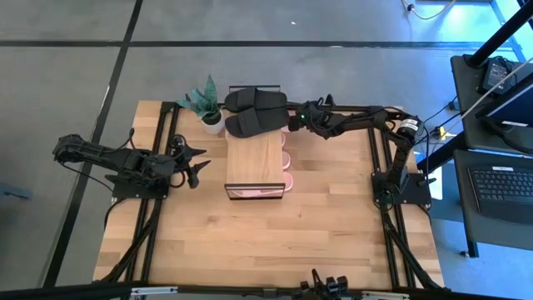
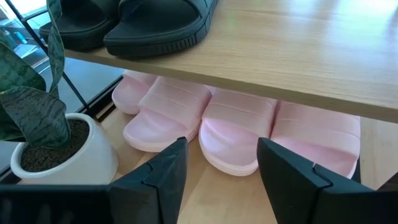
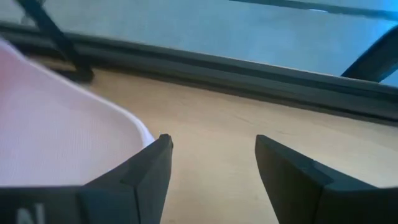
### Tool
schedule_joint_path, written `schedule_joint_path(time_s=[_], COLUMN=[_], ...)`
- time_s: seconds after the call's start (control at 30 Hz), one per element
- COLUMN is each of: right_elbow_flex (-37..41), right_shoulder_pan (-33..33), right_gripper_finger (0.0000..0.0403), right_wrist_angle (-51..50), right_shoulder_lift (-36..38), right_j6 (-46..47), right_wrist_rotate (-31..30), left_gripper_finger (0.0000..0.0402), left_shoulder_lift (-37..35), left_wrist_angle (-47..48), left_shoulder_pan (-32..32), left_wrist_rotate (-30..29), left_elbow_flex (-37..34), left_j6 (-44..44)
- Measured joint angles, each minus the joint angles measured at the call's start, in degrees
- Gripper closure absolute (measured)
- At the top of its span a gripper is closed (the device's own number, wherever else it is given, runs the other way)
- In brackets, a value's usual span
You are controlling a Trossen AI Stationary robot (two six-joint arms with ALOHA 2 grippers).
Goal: Pick and place slides into the shelf
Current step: Put the pink slide under the shelf
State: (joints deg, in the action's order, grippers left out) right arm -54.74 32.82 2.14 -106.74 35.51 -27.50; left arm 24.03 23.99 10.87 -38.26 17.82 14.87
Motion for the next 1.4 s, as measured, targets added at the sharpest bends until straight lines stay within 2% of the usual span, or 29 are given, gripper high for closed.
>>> schedule_joint_path(time_s=[0.33,0.4,0.53,0.77,1.03,1.4], right_elbow_flex=[0.0,0.0,0.0,0.0,0.0,0.0], right_shoulder_pan=[-0.4,-0.4,0.2,0.4,0.2,0.2], right_gripper_finger=[0.0173,0.0173,0.0173,0.0173,0.0173,0.0173], right_wrist_angle=[-1.3,-1.3,-1.3,-0.4,5.3,5.3], right_shoulder_lift=[0.0,0.0,0.0,0.0,0.0,0.0], right_j6=[-20.4,-17.9,-6.0,-5.2,-4.3,-5.8], right_wrist_rotate=[1.1,3.6,9.9,11.1,11.3,11.2], left_gripper_finger=[0.0217,0.0217,0.0217,0.0217,0.0217,0.0217], left_shoulder_lift=[0.0,0.0,0.0,0.0,0.0,0.0], left_wrist_angle=[1.0,1.0,1.0,1.0,1.0,1.0], left_shoulder_pan=[0.0,0.0,0.0,0.0,0.0,0.0], left_wrist_rotate=[0.0,0.0,0.0,0.0,0.0,0.0], left_elbow_flex=[0.0,0.0,0.0,0.0,0.0,0.0], left_j6=[0.0,0.0,0.0,0.0,0.0,0.0])
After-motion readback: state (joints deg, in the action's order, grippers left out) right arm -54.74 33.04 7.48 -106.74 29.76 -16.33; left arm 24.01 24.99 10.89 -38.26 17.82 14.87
